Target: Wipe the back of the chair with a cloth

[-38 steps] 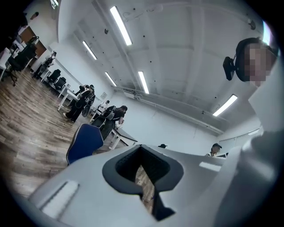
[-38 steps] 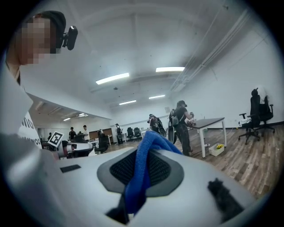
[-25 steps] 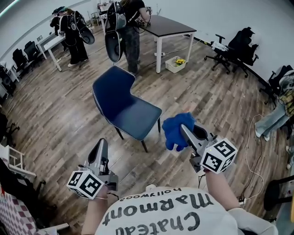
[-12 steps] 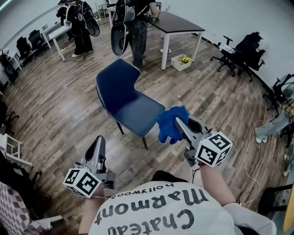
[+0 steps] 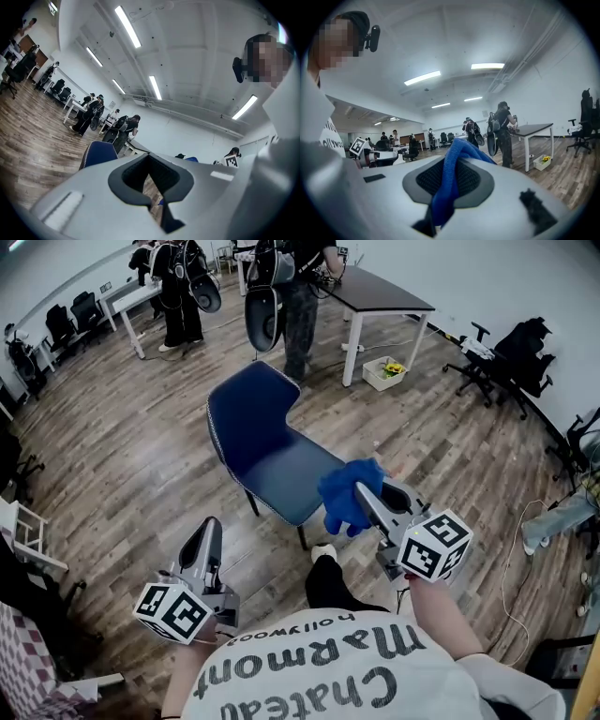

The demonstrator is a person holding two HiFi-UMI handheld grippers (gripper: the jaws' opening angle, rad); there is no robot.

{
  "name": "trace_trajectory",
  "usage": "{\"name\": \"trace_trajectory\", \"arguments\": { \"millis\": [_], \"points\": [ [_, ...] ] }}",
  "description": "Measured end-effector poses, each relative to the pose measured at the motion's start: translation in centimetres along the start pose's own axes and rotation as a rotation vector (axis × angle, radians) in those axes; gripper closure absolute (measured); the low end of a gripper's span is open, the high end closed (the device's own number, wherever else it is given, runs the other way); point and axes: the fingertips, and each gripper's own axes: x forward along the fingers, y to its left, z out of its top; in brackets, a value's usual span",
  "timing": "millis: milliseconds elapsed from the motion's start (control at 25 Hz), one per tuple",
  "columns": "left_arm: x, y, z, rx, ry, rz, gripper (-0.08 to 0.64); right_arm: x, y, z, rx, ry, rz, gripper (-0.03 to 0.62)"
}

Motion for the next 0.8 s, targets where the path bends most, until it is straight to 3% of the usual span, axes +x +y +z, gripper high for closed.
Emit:
{"name": "trace_trajectory", "arguments": {
  "millis": [280,800],
  "points": [
    [2.5,1.9,1.2,0.012,-0.033,0.033,0.551,3.8,-1.6,0.6,-0.021,0.008,0.05,0.534],
    [11.4,6.5,4.1,0.011,-0.117,0.14,0.551,15.3,-9.1,3.9,-0.037,0.016,0.189,0.534]
  ]
}}
